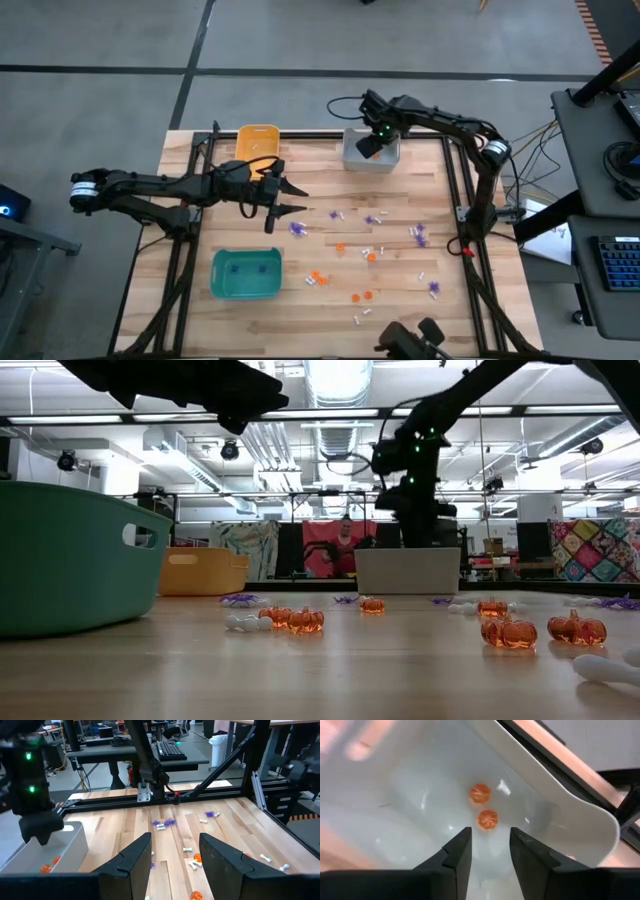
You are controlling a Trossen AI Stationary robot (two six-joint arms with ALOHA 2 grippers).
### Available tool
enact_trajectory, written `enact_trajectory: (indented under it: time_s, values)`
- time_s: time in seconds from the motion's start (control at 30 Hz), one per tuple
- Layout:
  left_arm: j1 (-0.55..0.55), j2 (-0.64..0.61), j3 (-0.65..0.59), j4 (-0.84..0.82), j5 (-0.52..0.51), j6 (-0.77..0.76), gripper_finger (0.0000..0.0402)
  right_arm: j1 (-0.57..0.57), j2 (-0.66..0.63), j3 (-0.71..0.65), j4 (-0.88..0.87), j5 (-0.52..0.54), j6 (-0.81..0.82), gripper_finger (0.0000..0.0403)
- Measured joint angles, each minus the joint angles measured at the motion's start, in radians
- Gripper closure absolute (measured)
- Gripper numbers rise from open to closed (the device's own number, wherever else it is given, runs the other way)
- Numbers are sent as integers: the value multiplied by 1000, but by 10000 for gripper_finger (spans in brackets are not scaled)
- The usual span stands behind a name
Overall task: Sort Halloween decoration
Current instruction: Put the blue spider toy into the green bin
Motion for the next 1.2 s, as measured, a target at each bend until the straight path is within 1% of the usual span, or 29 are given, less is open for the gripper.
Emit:
enact_trajectory:
  time_s: [0.3, 0.5, 0.63, 0.73, 0.83, 1.0, 1.2]
  values:
    - [0, 39, 0, 1, 0, -20, 253, 94, -127, 0, -2, 1, 14, 304]
    - [0, 91, 0, 5, 0, -75, 253, 203, -198, -9, -13, 1, 9, 316]
    - [0, 136, 0, 7, 0, -91, 253, 288, -247, -41, -18, 1, 9, 322]
    - [0, 176, 0, 30, 0, -100, 253, 349, -289, -86, -16, 1, 11, 325]
    - [0, 227, 0, 74, 0, -107, 253, 404, -335, -152, 24, 1, 26, 325]
    - [0, 326, 0, 169, 2, -110, 253, 477, -420, -292, 153, 1, 78, 324]
    - [0, 428, 0, 275, 2, -110, 253, 536, -503, -443, 311, 4, 155, 324]
